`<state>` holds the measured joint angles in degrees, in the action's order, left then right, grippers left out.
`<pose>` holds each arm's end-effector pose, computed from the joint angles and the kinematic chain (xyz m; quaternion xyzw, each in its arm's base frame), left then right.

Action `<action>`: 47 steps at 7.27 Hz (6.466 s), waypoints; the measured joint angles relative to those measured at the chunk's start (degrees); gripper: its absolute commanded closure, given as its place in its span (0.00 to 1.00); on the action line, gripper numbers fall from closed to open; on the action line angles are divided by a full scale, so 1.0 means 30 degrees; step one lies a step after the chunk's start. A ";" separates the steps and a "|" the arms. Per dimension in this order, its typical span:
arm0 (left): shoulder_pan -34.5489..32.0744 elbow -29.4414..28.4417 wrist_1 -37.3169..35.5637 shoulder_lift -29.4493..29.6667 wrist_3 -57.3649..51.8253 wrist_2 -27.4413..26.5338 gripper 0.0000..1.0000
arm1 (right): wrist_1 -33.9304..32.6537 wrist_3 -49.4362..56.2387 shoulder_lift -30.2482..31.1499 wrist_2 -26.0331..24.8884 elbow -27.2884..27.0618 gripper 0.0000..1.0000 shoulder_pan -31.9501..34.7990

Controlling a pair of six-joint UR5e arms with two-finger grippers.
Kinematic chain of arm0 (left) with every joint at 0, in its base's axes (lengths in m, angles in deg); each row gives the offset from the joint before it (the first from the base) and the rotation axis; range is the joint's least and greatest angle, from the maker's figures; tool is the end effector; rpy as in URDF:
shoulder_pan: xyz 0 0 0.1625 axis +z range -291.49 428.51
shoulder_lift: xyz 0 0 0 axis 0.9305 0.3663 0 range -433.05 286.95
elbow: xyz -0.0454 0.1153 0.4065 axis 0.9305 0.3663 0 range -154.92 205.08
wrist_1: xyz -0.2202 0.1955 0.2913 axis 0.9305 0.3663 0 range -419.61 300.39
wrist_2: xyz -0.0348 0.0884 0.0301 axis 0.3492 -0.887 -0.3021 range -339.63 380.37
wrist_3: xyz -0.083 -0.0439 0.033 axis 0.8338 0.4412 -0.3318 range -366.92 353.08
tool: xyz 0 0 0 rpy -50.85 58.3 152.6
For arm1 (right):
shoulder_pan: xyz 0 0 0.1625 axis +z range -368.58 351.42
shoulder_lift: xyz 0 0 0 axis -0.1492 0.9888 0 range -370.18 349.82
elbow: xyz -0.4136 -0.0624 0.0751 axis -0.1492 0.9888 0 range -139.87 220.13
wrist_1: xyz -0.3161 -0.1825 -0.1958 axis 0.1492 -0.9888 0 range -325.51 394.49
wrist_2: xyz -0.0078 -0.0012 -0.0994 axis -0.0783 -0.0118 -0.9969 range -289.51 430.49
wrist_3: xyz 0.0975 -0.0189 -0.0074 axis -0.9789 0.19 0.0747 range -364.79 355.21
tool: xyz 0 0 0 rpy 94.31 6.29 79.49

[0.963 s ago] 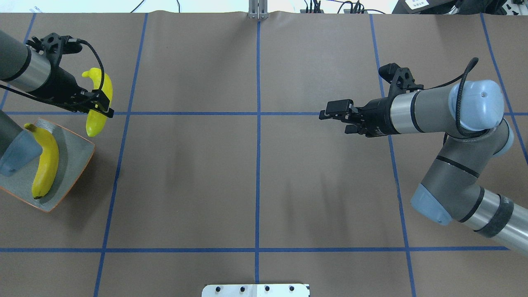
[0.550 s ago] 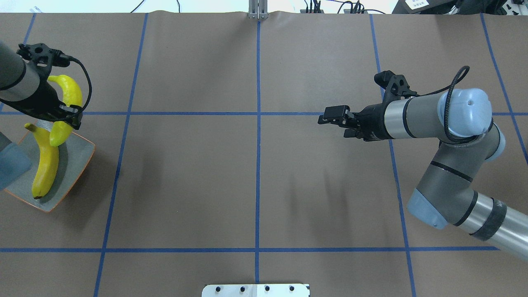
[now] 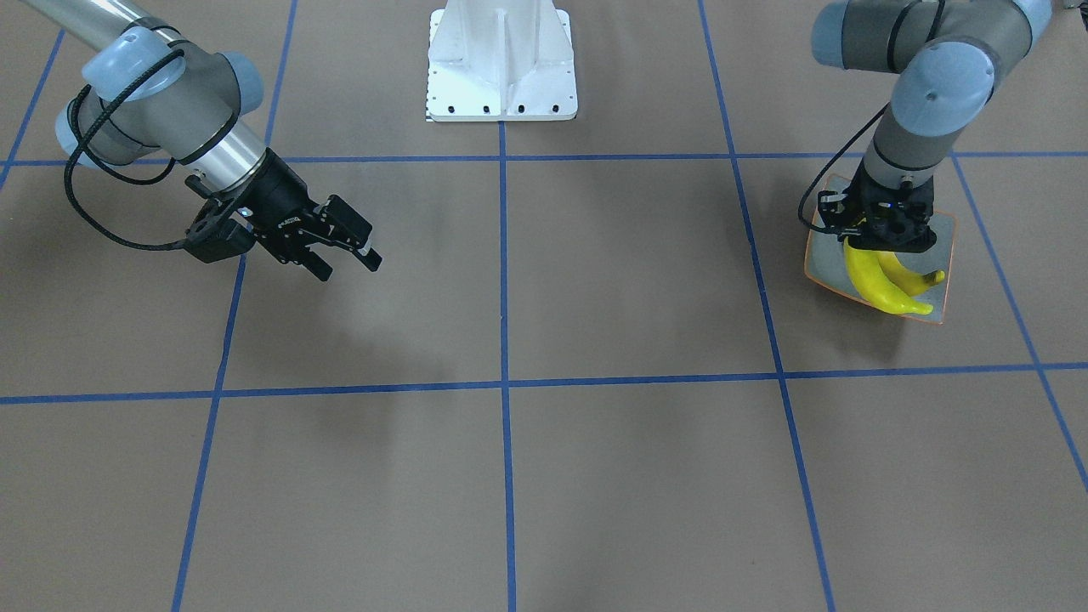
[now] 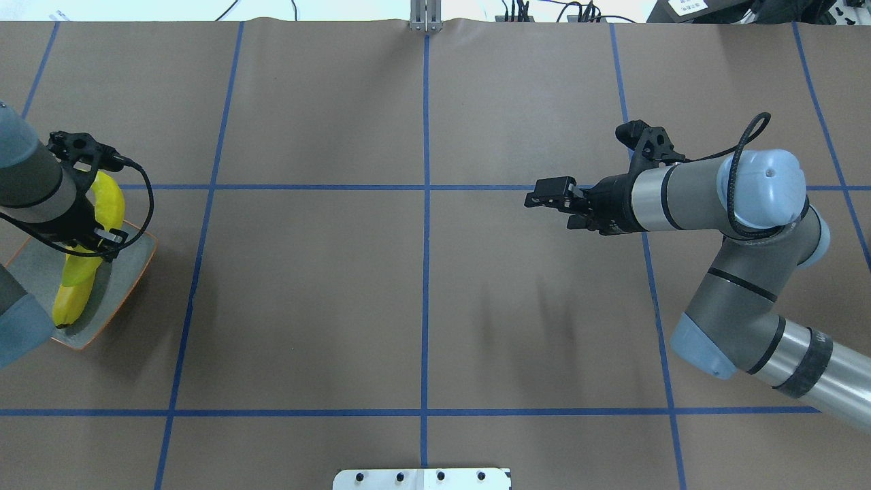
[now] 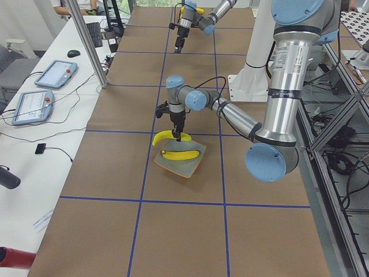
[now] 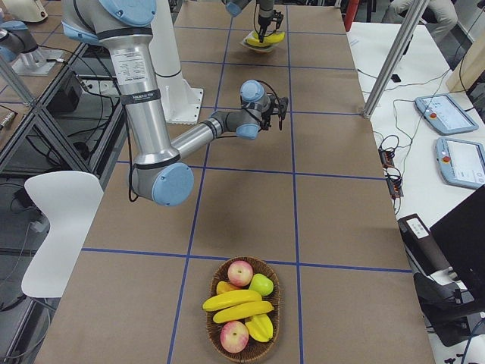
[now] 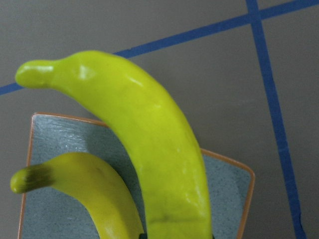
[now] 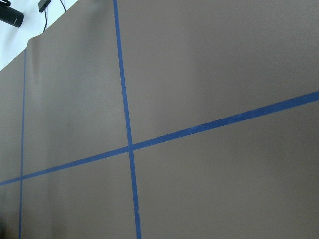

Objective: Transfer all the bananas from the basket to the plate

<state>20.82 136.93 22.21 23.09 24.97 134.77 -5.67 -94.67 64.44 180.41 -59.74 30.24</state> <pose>0.2793 -0.4438 0.4525 0.0085 0.2675 0.1237 0.9556 -0.3923 -0.4433 0.3327 0.0708 -0.6116 0.1593 0.7717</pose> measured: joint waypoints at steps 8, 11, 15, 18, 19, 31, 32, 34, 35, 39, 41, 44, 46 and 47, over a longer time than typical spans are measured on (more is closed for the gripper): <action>0.0353 0.0053 -0.0575 -0.0581 0.0008 0.0698 0.01 | 0.0007 -0.0105 -0.0083 0.0010 -0.0020 0.00 -0.0020; 0.0505 0.0057 -0.0445 -0.0494 -0.0018 0.0701 0.01 | 0.0028 -0.0126 -0.0042 0.0010 -0.0046 0.00 -0.0017; 0.0529 0.0621 -0.0391 0.0445 0.0123 0.1722 0.01 | -0.0021 0.0265 0.1008 0.0745 -0.0346 0.00 0.1262; 0.0539 0.0620 -0.0343 0.1342 0.0225 0.2075 0.01 | -0.0227 0.7043 0.4185 0.5582 0.1187 0.00 0.7310; 0.0543 0.0582 -0.0314 0.1396 0.0348 0.2084 0.01 | -0.0247 1.0013 0.5225 0.6870 0.2233 0.00 0.9375; 0.0603 -0.0050 -0.0228 0.1734 0.1380 0.2089 0.01 | -0.2807 3.0182 1.2027 0.4687 0.5765 0.00 1.6414; 0.0603 -0.0028 -0.0231 0.1734 0.1389 0.2089 0.01 | -0.2817 3.0159 1.1948 0.4702 0.5916 0.02 1.6414; 0.0603 0.0070 -0.0233 0.1734 0.1406 0.2089 0.01 | -0.2808 3.0203 1.1904 0.4747 0.6185 0.21 1.6415; 0.0611 0.0144 -0.0233 0.1733 0.1546 0.2090 0.01 | -0.2787 3.0264 1.1897 0.4753 0.6344 0.23 1.6415; 0.0629 0.0414 -0.0230 0.1737 0.2296 0.2089 0.01 | -0.2788 3.0227 1.1722 0.4796 0.6502 1.00 1.6415; 0.0607 0.0663 -0.0259 0.1726 0.2350 0.2108 0.01 | -0.2888 3.0182 1.1229 0.5240 0.6467 1.00 1.6415; 0.0606 0.0868 -0.0289 0.1706 0.2386 0.2112 0.01 | -0.3106 3.0303 1.0661 0.7167 0.6215 1.00 1.6787; 0.0628 0.0808 -0.0285 0.1721 0.2397 0.2117 0.01 | -0.3903 3.0371 1.0543 0.9084 0.5594 1.00 1.7780; 0.0628 0.0755 -0.0265 0.1739 0.2387 0.2126 0.01 | -0.4578 3.0405 1.0485 0.9523 0.4991 1.00 1.8211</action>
<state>22.71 139.20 21.41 28.30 32.13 141.15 -19.41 -3.45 95.89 208.98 -44.77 84.87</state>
